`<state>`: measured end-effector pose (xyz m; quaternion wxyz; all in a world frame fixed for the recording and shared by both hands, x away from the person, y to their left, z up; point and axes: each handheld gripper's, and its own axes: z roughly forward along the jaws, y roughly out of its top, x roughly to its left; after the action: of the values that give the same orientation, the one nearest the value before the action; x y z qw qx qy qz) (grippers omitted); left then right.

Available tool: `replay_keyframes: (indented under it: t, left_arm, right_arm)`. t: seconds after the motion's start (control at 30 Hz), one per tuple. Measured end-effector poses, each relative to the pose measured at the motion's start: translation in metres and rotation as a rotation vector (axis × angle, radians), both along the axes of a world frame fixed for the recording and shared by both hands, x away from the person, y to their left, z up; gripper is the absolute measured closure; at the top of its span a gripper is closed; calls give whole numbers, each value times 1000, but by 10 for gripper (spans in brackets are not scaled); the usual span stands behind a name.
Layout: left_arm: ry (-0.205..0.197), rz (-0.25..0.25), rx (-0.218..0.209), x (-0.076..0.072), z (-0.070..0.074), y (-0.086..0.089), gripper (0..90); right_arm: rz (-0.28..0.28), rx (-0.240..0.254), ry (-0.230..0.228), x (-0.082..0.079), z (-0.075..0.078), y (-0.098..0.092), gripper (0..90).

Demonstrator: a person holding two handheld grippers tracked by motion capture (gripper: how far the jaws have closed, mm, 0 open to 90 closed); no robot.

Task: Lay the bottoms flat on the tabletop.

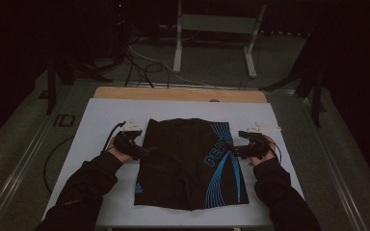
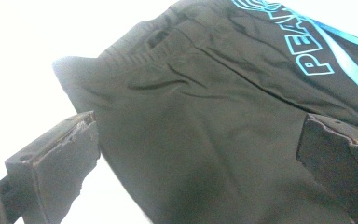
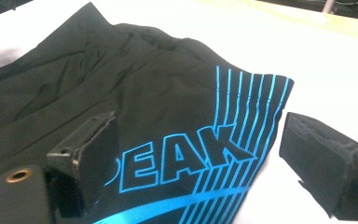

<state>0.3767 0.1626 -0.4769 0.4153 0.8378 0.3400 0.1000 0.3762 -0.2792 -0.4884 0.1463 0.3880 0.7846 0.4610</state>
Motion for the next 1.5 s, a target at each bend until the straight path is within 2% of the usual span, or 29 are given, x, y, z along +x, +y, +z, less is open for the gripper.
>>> replay_keyframes:
  t: [0.13,0.2,0.3,0.37,0.5,0.57,0.67,0.77,0.83,0.9,0.93,1.07,1.13,1.2,1.27,1.33,1.43,1.5]
  left_arm:
    - [0,26,7,10,-1,1,1]
    - [13,38,8,16,-2,0,1]
    - [16,58,12,23,-4,-1,1]
    - [8,79,11,27,-6,-1,1]
    - [25,113,-7,36,-10,0,2]
    - [41,122,2,42,-13,-1,2]
    - [59,138,22,51,-16,-1,2]
    - [66,161,32,59,-18,-1,31]
    - [72,173,47,64,-19,-1,62]
    - [61,188,44,68,-20,0,98]
    - [55,205,45,70,-20,0,134]
    - [77,218,9,79,-24,3,182]
    - [88,221,8,82,-27,3,209]
    - [105,208,-7,85,-30,1,283]
    - [115,204,-20,88,-33,-1,319]
    - [115,208,-14,89,-34,-4,346]
    - [118,206,-20,91,-36,-6,447]
    - [117,200,-14,91,-38,-7,501]
  right_arm:
    - [-16,-21,10,9,-4,1,101]
    - [-27,-30,17,13,-6,2,101]
    - [-41,-14,33,19,-8,4,101]
    - [-55,5,64,23,-11,5,101]
    - [-98,-19,70,32,-17,9,94]
    - [-123,-46,70,37,-20,11,95]
    - [-143,-63,87,45,-22,13,107]
    - [-155,-63,86,52,-22,13,149]
    - [-164,-86,83,57,-21,14,176]
    - [-175,-87,95,62,-22,13,239]
    - [-184,-91,101,65,-22,13,243]
    - [-211,-111,134,73,-26,13,301]
    - [-227,-119,144,76,-29,13,325]
    - [-236,-122,157,78,-32,14,364]
    - [-231,-126,162,80,-34,16,386]
    - [-231,-138,171,81,-36,19,434]
    - [-222,-152,165,81,-34,23,560]
    - [-203,-200,150,80,-32,27,666]
